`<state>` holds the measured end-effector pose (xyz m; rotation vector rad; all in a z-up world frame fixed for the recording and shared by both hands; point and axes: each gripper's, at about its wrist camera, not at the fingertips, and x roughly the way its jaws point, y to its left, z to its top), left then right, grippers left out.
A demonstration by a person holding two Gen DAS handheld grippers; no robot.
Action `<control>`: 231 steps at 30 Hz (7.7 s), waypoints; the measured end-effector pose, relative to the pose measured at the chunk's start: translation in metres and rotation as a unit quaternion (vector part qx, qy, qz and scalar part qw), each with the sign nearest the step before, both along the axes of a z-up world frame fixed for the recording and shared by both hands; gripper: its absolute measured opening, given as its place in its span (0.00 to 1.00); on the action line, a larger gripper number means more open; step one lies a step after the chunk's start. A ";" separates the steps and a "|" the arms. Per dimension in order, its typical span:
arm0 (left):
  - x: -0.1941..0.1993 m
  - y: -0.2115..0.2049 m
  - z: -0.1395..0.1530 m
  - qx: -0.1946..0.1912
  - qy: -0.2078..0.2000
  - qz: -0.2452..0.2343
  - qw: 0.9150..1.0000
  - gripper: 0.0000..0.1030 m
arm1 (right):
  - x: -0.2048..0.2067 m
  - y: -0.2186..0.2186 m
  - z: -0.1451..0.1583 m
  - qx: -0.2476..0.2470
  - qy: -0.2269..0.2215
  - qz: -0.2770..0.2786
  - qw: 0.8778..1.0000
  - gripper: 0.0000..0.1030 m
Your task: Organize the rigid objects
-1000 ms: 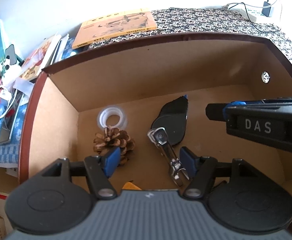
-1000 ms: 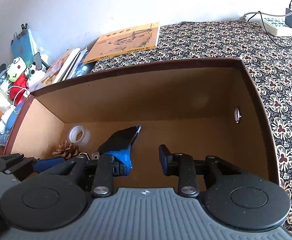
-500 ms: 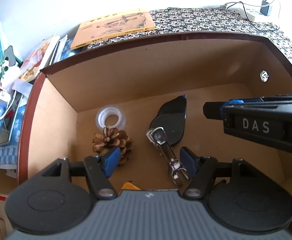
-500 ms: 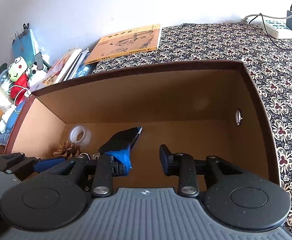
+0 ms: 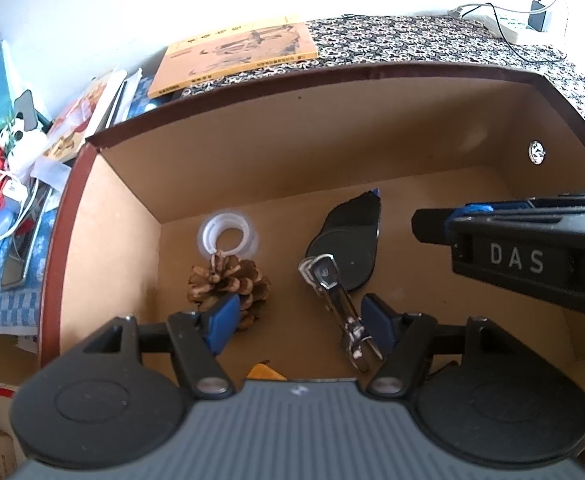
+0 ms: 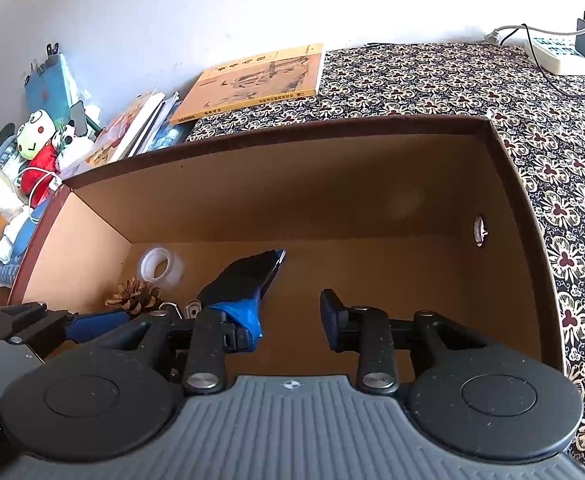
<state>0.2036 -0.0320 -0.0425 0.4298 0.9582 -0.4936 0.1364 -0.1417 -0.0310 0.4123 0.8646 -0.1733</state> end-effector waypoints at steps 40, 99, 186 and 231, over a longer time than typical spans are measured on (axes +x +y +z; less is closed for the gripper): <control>-0.087 0.018 0.099 -0.016 -0.106 0.127 0.986 0.83 | -0.078 0.007 0.085 0.044 -0.136 0.060 0.988 0.17; -0.128 0.031 0.115 -0.016 0.005 0.076 0.997 0.83 | -0.141 0.023 0.100 -0.004 -0.073 0.045 0.996 0.20; -0.023 0.047 0.060 -0.031 -0.015 0.051 0.998 0.84 | -0.067 0.041 0.066 -0.076 -0.034 -0.083 0.993 0.29; -0.023 0.049 0.047 -0.019 -0.030 0.058 0.998 0.84 | -0.057 0.045 0.058 -0.067 -0.032 -0.077 0.994 0.30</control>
